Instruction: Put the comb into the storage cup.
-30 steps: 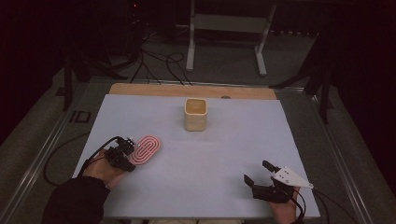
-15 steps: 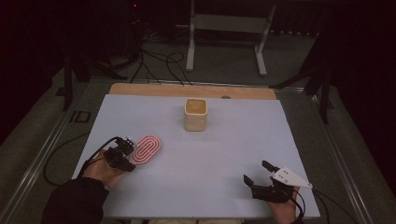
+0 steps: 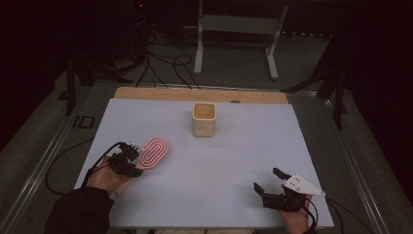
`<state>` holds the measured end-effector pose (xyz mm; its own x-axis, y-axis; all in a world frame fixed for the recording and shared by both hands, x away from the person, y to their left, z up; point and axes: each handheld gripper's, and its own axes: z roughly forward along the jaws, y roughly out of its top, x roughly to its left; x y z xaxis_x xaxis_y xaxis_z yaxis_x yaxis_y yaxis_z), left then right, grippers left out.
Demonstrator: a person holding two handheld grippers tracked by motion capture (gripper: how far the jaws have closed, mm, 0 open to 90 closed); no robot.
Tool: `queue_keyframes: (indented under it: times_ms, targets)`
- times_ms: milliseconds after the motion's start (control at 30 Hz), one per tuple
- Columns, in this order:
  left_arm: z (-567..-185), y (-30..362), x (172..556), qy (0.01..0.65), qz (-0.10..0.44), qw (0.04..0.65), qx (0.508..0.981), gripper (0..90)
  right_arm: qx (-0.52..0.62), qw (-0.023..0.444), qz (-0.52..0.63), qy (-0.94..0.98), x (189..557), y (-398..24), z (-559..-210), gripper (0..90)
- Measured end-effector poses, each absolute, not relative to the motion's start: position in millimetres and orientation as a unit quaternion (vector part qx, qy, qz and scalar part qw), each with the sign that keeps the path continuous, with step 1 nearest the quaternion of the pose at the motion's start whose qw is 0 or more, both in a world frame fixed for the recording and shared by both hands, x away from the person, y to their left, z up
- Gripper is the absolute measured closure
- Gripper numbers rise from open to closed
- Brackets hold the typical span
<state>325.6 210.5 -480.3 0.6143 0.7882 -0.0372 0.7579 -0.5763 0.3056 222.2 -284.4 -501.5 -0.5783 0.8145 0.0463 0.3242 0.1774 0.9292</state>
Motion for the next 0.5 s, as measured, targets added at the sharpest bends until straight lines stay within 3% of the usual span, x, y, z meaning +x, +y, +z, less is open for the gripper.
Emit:
queue_keyframes:
  times_ms: [500]
  targets:
    - [-471.4, 207.2, 319.9, 0.439, 0.075, 0.218, 0.868, 70.7, 0.391, 0.242, 0.508, 0.729, 222.2, -284.5, -501.4, 8.5]
